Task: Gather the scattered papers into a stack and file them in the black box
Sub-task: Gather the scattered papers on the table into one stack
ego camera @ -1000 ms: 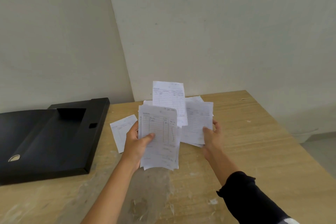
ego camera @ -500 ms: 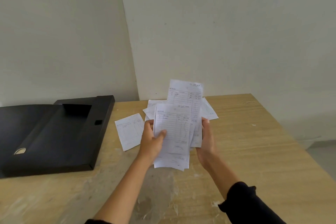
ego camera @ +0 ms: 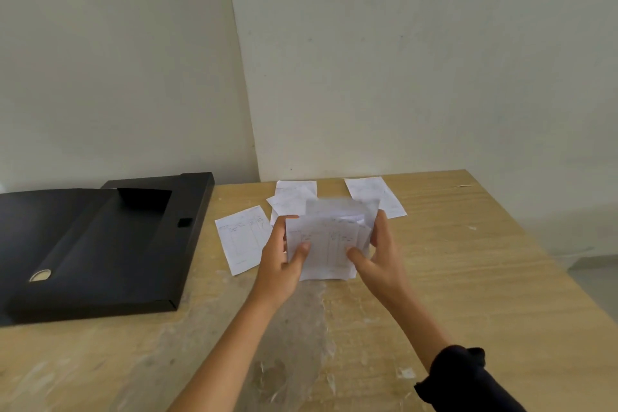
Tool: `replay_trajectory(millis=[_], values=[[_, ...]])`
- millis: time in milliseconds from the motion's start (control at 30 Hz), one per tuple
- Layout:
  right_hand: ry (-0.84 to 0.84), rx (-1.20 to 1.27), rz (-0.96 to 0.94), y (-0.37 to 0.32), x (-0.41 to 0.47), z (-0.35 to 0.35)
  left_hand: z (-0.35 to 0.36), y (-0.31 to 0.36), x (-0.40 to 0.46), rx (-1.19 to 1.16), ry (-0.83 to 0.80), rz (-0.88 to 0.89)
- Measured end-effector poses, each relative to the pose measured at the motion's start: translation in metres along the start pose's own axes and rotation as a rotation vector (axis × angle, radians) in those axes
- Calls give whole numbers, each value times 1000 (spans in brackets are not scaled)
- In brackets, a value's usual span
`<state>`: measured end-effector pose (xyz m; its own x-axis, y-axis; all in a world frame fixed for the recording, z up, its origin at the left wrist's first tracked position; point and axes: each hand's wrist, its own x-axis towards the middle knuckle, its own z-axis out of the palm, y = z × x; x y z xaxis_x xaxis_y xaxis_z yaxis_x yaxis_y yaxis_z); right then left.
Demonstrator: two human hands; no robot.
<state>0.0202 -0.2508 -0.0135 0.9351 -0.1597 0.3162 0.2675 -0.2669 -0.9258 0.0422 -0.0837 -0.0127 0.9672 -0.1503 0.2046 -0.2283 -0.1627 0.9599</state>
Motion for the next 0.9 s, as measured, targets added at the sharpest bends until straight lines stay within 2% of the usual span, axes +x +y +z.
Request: replay_trajectory(millis=[167, 400, 467, 567, 633, 700, 800, 900], values=[[-50, 58, 93, 4, -7, 10, 6, -5, -7, -37, -14, -32], [-45, -121, 256, 9, 17, 22, 0, -5, 9, 67, -33, -141], [-72, -171, 326, 10, 38, 27, -10, -18, 20, 243, -13, -194], [-137, -210, 437, 15, 72, 41, -26, -51, 33, 782, 102, -358], [-170, -267, 478, 19, 95, 53, -33, -63, 38, 938, 165, -475], [-161, -365, 476, 23, 116, 65, -38, -67, 43, 917, 207, -510], [-161, -659, 451, 33, 136, 82, -45, -61, 55, 775, 294, -547], [-192, -855, 518, 45, 142, 97, -51, -54, 61, 655, 368, -592]])
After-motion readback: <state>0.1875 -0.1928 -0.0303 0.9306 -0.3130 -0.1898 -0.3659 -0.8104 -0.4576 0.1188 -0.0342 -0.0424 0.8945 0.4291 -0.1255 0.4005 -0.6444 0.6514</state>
